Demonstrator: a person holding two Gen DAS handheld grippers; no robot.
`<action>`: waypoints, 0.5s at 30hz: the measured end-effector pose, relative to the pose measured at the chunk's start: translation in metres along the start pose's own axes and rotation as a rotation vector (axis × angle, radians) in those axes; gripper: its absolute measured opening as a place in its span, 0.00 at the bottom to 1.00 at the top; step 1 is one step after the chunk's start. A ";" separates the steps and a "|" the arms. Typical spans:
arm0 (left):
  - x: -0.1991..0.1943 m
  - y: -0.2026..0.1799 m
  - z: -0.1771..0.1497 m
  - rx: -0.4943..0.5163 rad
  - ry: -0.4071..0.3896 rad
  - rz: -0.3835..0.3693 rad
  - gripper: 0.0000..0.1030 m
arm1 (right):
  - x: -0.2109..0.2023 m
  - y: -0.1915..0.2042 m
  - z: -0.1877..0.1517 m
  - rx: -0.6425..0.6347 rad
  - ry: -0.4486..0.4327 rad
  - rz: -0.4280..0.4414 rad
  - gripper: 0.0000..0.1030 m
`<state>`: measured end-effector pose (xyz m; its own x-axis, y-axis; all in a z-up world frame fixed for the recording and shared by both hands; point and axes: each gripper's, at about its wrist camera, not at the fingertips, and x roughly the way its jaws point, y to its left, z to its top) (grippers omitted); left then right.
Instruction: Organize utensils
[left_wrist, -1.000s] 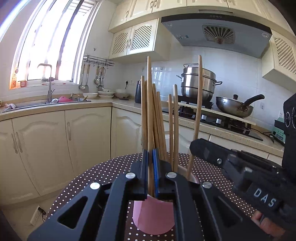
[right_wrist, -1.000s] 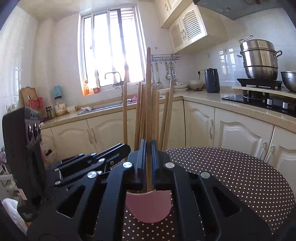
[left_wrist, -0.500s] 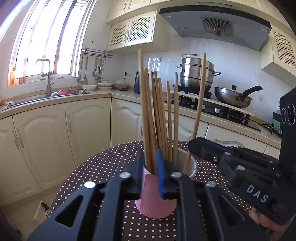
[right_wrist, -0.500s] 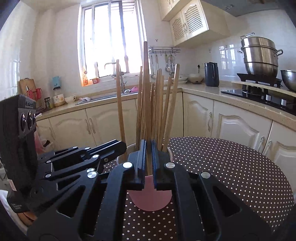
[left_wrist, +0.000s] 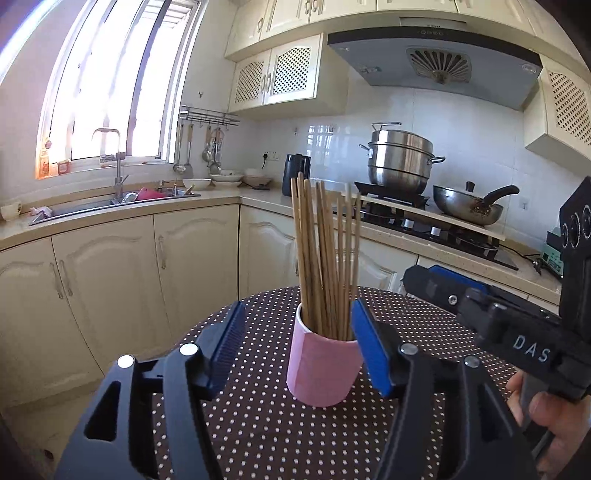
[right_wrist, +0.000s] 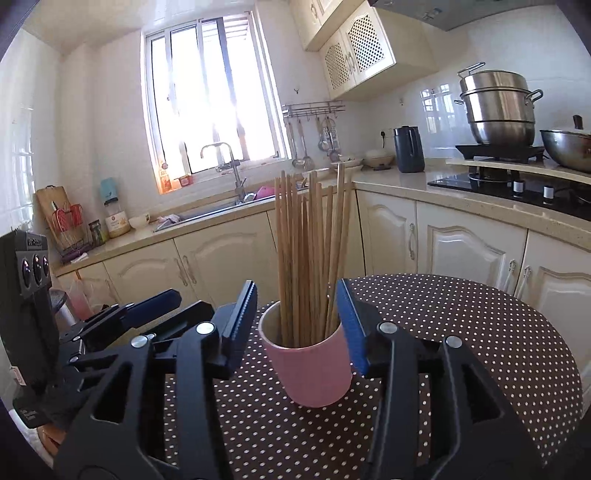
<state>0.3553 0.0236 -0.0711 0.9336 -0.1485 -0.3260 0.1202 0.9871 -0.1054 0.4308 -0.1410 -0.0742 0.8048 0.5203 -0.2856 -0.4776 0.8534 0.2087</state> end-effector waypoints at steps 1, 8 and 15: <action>-0.010 0.000 0.001 -0.003 -0.013 0.004 0.58 | -0.009 0.006 0.001 -0.009 -0.007 -0.013 0.43; -0.094 -0.014 0.011 0.038 -0.089 0.061 0.69 | -0.089 0.047 0.006 -0.036 -0.064 -0.107 0.56; -0.175 -0.032 0.009 0.054 -0.133 0.064 0.72 | -0.178 0.091 -0.002 -0.088 -0.134 -0.179 0.71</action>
<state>0.1910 0.0188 -0.0025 0.9759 -0.0796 -0.2031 0.0736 0.9966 -0.0369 0.2430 -0.1558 -0.0062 0.9164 0.3563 -0.1824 -0.3469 0.9343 0.0819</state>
